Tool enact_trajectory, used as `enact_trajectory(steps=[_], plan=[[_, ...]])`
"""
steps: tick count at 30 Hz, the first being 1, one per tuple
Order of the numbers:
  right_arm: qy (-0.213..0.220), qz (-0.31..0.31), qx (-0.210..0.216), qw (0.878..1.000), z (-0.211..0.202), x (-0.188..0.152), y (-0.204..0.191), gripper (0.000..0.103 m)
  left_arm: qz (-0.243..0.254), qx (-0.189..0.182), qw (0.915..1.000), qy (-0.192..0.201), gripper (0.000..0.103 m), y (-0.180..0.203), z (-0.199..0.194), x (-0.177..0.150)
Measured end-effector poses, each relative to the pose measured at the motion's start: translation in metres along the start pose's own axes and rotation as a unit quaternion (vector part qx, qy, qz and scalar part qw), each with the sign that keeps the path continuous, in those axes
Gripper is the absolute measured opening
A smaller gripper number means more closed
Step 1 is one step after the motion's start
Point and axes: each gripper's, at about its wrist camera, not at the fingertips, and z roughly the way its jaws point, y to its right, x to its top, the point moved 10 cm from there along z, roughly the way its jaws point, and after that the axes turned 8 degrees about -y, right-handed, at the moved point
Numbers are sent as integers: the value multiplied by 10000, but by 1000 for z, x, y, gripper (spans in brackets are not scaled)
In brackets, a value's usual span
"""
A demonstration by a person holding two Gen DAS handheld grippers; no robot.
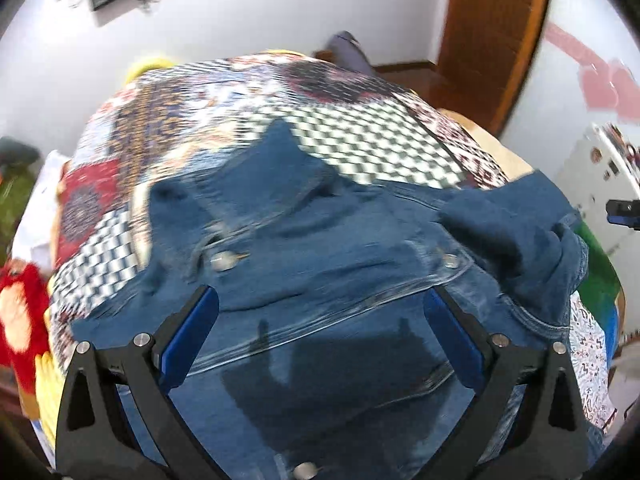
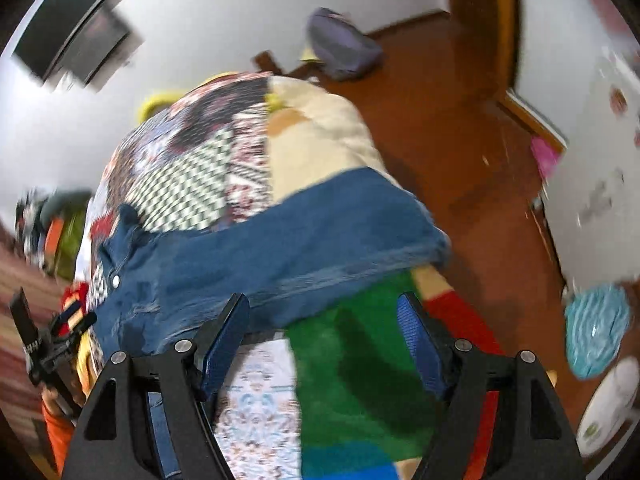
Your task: Fold large clothes
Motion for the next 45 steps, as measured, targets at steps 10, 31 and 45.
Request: enact_trajectory(steps=[10,31,45], plan=[[-517,1021,725,9908,50,5,48,74,373,-6,9965,-751,103,30,78,-1],[1141,402,-93,9926,39,83,16,13,441,260,9970,-580,103,27,71,-5],[1993,-1576,1204,9597,-100,86,-227,10,-532,331,9962,600,103,-53,-44,-4]])
